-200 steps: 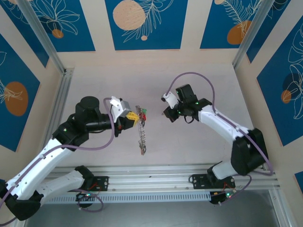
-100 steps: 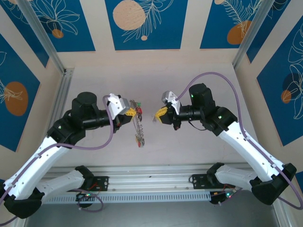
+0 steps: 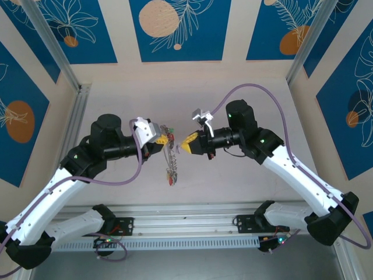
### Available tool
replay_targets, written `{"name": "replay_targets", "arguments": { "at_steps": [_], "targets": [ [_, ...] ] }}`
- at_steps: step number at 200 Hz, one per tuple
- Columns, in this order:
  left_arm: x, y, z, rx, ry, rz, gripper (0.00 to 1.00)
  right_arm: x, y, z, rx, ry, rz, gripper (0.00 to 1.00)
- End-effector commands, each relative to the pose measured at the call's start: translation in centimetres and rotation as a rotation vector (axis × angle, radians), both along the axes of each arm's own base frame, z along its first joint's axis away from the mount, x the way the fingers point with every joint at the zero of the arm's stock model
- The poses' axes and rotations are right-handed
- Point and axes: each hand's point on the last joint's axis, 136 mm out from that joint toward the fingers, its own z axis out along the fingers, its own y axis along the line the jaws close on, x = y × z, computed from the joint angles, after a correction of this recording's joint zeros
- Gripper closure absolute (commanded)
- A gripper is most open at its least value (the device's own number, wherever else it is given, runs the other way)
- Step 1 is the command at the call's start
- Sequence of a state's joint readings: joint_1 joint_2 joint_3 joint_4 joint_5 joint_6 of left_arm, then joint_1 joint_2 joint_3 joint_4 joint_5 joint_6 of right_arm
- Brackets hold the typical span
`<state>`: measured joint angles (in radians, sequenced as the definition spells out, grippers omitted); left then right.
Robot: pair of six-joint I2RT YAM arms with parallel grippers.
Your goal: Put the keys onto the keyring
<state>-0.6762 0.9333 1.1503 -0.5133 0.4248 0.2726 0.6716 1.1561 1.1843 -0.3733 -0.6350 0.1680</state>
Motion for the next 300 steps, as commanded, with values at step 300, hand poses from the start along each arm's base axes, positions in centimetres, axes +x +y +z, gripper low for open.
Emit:
{"name": "replay_targets", "arguments": {
  "at_steps": [300],
  "targets": [
    [-1.2, -0.1, 1.9, -0.054, -0.078, -0.064, 1.0, 2.7, 2.4, 0.3, -0.029, 0.178, -0.035, 1.0]
  ]
}}
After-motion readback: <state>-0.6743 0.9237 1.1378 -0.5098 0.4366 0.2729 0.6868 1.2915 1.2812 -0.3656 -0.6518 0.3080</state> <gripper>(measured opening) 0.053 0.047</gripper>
